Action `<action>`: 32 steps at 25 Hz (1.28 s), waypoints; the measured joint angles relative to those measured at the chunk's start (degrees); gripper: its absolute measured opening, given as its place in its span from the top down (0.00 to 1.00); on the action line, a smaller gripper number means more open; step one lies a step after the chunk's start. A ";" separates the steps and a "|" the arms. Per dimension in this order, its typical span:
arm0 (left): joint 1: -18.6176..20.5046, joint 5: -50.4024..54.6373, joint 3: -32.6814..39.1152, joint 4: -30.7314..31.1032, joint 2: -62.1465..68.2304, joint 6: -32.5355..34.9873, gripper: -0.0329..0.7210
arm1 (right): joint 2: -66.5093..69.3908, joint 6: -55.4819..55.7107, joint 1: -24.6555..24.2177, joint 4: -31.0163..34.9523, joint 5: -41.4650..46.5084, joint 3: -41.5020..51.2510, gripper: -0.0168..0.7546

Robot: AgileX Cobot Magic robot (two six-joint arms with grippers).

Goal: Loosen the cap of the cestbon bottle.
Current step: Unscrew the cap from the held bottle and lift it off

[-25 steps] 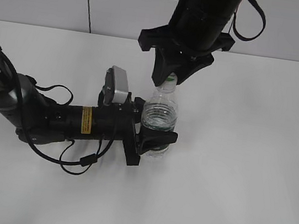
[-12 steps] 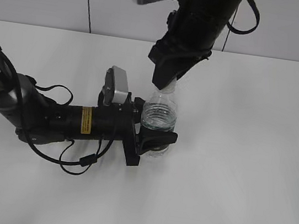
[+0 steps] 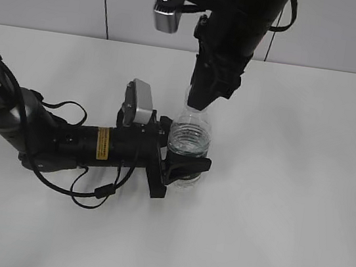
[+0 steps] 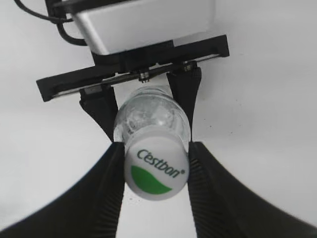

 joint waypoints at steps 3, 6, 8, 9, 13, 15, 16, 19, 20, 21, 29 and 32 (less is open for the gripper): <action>0.00 0.00 0.00 0.00 0.00 0.00 0.42 | 0.00 -6.42 0.00 -0.05 0.00 0.00 0.60; 0.00 0.00 0.00 0.00 0.00 0.00 0.42 | 0.00 -11.52 0.00 -0.97 0.00 0.00 0.60; 0.00 0.00 0.00 -0.06 0.00 0.00 0.42 | -0.05 -14.88 0.00 -1.74 0.00 0.00 0.60; 0.00 0.00 0.00 -0.06 0.00 0.00 0.42 | -0.05 -17.02 0.00 -2.02 0.00 0.00 0.60; 0.00 0.05 0.00 -0.06 0.00 -0.04 0.42 | -0.05 -25.95 0.00 -2.27 0.00 0.00 0.60; 0.00 0.05 0.00 -0.06 0.00 -0.04 0.42 | -0.05 -29.45 0.00 -2.32 0.00 0.00 0.60; 0.00 0.05 0.00 -0.06 0.00 -0.04 0.42 | -0.05 -31.03 0.00 -2.38 0.00 0.00 0.60; -0.06 0.11 0.00 -0.18 0.00 -0.04 0.42 | -0.05 -37.11 0.20 -3.23 0.00 0.00 0.60; -0.06 0.11 0.00 -0.17 0.00 -0.04 0.42 | -0.11 -38.82 0.41 -3.79 0.00 0.00 0.60; -0.06 0.11 0.00 -0.17 0.00 -0.04 0.42 | -0.11 -40.12 0.57 -4.25 0.00 0.00 0.60; -0.06 0.16 0.00 -0.24 0.00 -0.11 0.42 | -0.15 -42.32 1.02 -5.07 0.00 -0.06 0.60; -0.06 0.16 0.00 -0.12 0.00 -0.05 0.42 | -0.15 -39.95 1.02 -4.11 -0.06 -0.06 0.60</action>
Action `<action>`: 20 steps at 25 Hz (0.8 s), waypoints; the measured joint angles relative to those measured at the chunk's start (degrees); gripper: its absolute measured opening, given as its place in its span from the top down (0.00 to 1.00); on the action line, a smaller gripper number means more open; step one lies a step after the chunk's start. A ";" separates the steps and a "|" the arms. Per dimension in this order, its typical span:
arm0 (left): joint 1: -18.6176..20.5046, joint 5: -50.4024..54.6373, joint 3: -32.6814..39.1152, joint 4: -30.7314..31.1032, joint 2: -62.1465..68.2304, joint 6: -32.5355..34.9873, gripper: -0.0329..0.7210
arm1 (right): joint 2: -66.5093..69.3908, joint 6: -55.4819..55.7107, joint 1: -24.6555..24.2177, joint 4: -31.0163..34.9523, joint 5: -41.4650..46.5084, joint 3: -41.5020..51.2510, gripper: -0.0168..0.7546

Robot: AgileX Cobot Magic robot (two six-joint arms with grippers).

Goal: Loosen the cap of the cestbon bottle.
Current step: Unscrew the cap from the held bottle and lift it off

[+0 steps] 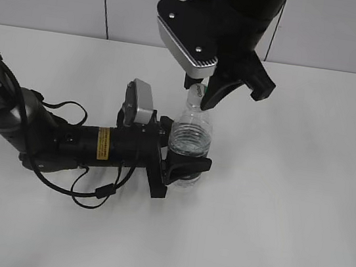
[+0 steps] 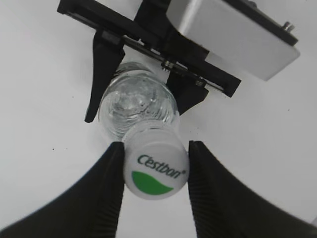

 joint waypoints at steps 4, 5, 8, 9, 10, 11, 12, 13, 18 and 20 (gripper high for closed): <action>0.00 -0.04 0.00 0.00 0.00 -0.07 0.42 | 0.00 3.89 0.00 0.44 -0.05 0.00 0.53; 0.00 -0.11 0.00 0.00 0.00 -0.12 0.42 | 0.00 6.04 0.00 0.44 -0.05 0.06 0.47; 0.00 -0.11 0.00 0.00 0.00 -0.14 0.42 | 0.00 12.61 0.00 0.39 -0.05 0.06 0.35; 0.00 -0.11 0.00 0.00 0.00 -0.14 0.42 | 0.00 13.83 0.00 0.39 -0.05 0.06 0.33; 0.00 -0.11 0.00 0.00 0.00 -0.14 0.42 | 0.00 14.50 0.00 0.39 -0.05 0.06 0.32; 0.00 -0.11 0.00 0.00 0.00 -0.14 0.42 | 0.00 15.15 0.00 0.39 -0.05 0.06 0.31; 0.00 -0.11 0.00 0.00 0.00 -0.14 0.42 | 0.00 16.47 0.00 0.39 -0.05 0.06 0.30; 0.00 -0.11 0.00 0.00 0.00 -0.14 0.42 | 0.00 17.64 0.00 0.39 -0.05 0.06 0.29; 0.00 -0.11 0.00 0.00 0.00 -0.14 0.42 | -1.24 26.81 0.00 0.44 -0.05 0.06 0.23; 0.00 -0.11 0.00 0.00 0.00 -0.14 0.42 | -2.51 32.04 0.00 0.90 -0.05 0.06 0.22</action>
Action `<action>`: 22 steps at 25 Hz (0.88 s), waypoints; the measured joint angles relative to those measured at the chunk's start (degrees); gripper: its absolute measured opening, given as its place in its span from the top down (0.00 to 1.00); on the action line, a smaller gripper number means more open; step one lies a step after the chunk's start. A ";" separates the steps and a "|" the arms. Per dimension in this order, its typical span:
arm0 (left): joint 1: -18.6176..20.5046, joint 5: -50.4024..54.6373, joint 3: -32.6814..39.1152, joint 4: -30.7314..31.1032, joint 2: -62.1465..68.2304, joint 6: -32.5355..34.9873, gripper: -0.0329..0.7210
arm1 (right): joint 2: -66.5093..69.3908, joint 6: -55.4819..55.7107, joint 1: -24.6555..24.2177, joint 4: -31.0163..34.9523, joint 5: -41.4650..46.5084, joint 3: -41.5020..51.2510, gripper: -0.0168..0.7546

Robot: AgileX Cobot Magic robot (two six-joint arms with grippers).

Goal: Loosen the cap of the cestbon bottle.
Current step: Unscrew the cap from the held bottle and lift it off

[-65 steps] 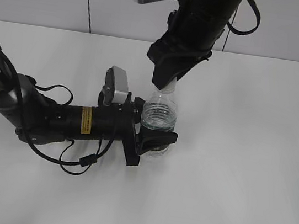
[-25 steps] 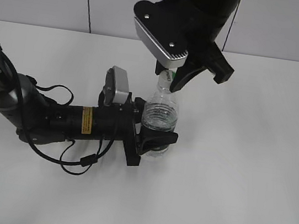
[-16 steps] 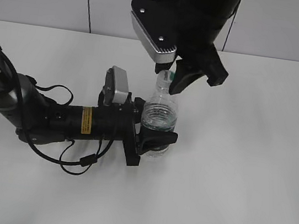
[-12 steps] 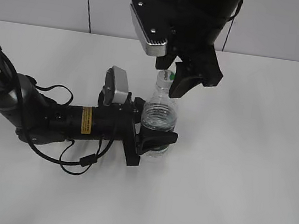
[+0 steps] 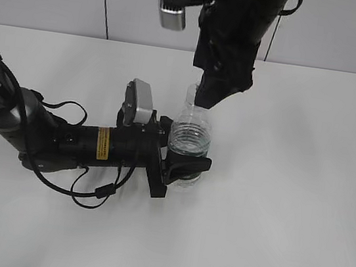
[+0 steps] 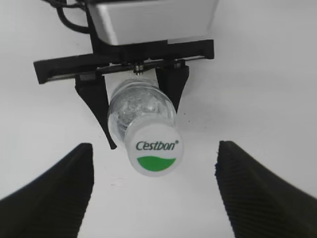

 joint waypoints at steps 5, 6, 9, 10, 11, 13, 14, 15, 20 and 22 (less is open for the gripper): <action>0.00 0.00 0.00 0.00 0.00 0.00 0.42 | -2.49 12.28 0.07 1.00 0.00 0.00 0.22; 0.00 0.00 0.00 0.00 0.00 0.00 0.42 | -2.74 16.26 0.07 1.05 0.00 0.00 0.22; 0.00 0.00 0.00 0.00 0.00 0.00 0.42 | -3.24 27.46 0.07 1.12 0.05 0.00 0.22; 0.00 0.00 0.00 -0.05 0.00 0.00 0.42 | -3.29 30.68 0.07 1.12 0.05 0.00 0.22; 0.00 0.00 0.00 -0.05 0.00 0.00 0.42 | -3.29 34.17 0.07 1.19 0.05 0.00 0.22; 0.00 0.00 0.00 -0.05 0.00 0.00 0.42 | -3.29 40.38 0.07 1.54 0.05 0.00 0.22; 0.00 0.00 0.00 -0.05 0.00 0.00 0.42 | -3.29 43.81 0.07 1.59 0.05 0.00 0.22; 0.00 -0.05 0.00 -0.05 0.00 -0.05 0.42 | -3.29 47.30 0.09 1.65 0.05 0.00 0.22; 0.00 -0.05 0.00 -0.05 0.00 -0.05 0.42 | -3.29 63.69 0.09 0.54 0.10 0.00 0.22; 0.00 -0.05 0.00 -0.05 0.00 -0.05 0.42 | -3.29 69.64 0.09 -1.42 0.10 0.00 0.22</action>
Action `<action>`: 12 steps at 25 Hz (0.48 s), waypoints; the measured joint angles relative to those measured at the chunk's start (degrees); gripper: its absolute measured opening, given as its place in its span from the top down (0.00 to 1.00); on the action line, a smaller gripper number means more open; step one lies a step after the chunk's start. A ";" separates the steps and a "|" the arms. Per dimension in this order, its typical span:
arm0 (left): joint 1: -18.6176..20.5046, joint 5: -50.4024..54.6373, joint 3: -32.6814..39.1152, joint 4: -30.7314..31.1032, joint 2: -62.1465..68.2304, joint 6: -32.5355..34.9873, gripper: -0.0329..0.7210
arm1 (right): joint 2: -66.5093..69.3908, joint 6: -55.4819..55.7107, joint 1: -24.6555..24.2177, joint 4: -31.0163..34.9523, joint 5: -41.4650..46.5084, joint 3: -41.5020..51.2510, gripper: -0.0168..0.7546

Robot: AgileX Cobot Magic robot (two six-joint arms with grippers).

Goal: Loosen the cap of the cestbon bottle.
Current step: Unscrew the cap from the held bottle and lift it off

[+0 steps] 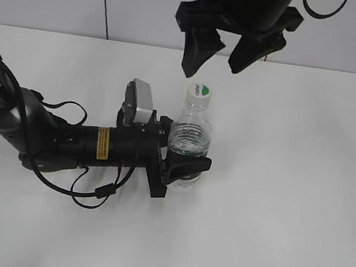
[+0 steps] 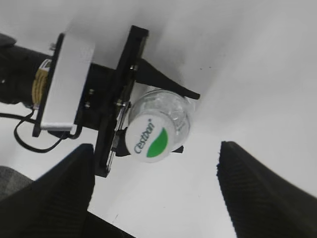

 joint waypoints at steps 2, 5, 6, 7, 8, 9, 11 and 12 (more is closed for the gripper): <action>0.00 0.00 0.00 0.00 0.00 0.00 0.42 | 0.00 3.63 0.00 -1.60 0.00 0.00 0.22; 0.00 0.00 0.00 0.00 0.00 0.00 0.42 | 0.00 6.84 0.00 -1.91 0.00 0.00 0.22; 0.00 0.00 0.00 0.00 0.00 0.00 0.42 | 0.00 7.44 0.00 -1.76 0.00 0.00 0.22; 0.00 0.00 0.00 0.00 0.00 0.00 0.42 | 0.00 7.99 0.00 -1.50 0.00 0.00 0.22; 0.00 0.00 0.00 0.00 0.00 0.00 0.42 | 0.00 8.33 0.00 -1.35 0.00 0.00 0.22; 0.00 0.00 0.00 0.00 0.00 0.00 0.42 | 0.00 8.49 0.05 -1.13 0.00 0.00 0.22; 0.00 0.00 0.00 0.00 0.00 0.00 0.42 | 0.07 8.70 0.04 -1.07 0.00 0.00 0.22; 0.00 0.00 0.00 0.00 0.00 0.00 0.42 | 0.37 8.70 0.04 -1.07 0.00 0.00 0.22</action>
